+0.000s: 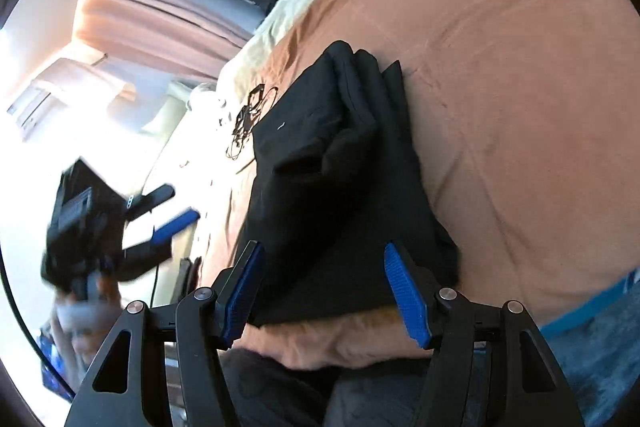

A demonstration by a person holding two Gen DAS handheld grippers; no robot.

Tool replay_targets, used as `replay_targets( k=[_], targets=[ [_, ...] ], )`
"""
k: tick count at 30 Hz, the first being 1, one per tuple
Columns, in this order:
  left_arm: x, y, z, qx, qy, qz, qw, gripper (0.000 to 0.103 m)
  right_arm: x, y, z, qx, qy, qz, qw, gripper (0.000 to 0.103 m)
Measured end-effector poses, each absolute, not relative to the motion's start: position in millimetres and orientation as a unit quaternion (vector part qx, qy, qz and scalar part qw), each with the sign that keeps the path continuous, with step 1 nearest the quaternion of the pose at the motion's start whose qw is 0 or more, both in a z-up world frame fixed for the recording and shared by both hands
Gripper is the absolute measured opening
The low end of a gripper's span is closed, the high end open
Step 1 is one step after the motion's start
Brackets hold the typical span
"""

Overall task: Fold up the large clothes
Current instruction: 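Grasp the end of the folded shirt bundle with both tools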

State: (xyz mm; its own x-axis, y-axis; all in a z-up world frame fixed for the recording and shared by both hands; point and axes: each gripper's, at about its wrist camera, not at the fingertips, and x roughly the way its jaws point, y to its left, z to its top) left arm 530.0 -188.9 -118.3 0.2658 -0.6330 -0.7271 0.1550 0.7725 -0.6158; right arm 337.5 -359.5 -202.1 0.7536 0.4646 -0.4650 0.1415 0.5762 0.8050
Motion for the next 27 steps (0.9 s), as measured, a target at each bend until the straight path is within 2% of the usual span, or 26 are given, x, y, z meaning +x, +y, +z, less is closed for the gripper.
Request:
replay_targets(
  k=[4, 5, 6, 7, 9, 17, 24, 27],
  targets=[
    [531, -161, -122, -0.221, 0.541, -0.225, 0.779, 0.07, 359, -355, -199, 0.457, 0.334, 0.087, 0.82, 0.062],
    [530, -157, -123, -0.22, 0.541, -0.219, 0.781, 0.07, 363, -354, -198, 0.454, 0.333, 0.079, 0.822, 0.056],
    [530, -153, -125, -0.219, 0.542, -0.213, 0.783, 0.07, 364, -353, -197, 0.453, 0.331, 0.078, 0.824, 0.033],
    [530, -150, -127, -0.217, 0.543, -0.208, 0.784, 0.07, 366, -351, -196, 0.452, 0.33, 0.081, 0.825, 0.023],
    [528, -150, -134, -0.211, 0.544, -0.201, 0.787, 0.07, 362, -349, -193, 0.448, 0.32, 0.082, 0.83, 0.01],
    [521, -161, -157, -0.169, 0.541, -0.185, 0.802, 0.069, 328, -355, -204, 0.47, 0.309, 0.087, 0.822, 0.007],
    [518, -177, -192, -0.115, 0.586, -0.181, 0.782, 0.034, 303, -370, -251, 0.51, 0.315, 0.075, 0.797, 0.004],
    [516, -182, -201, -0.118, 0.592, -0.186, 0.775, 0.032, 298, -370, -262, 0.512, 0.319, 0.069, 0.794, 0.003]
  ],
)
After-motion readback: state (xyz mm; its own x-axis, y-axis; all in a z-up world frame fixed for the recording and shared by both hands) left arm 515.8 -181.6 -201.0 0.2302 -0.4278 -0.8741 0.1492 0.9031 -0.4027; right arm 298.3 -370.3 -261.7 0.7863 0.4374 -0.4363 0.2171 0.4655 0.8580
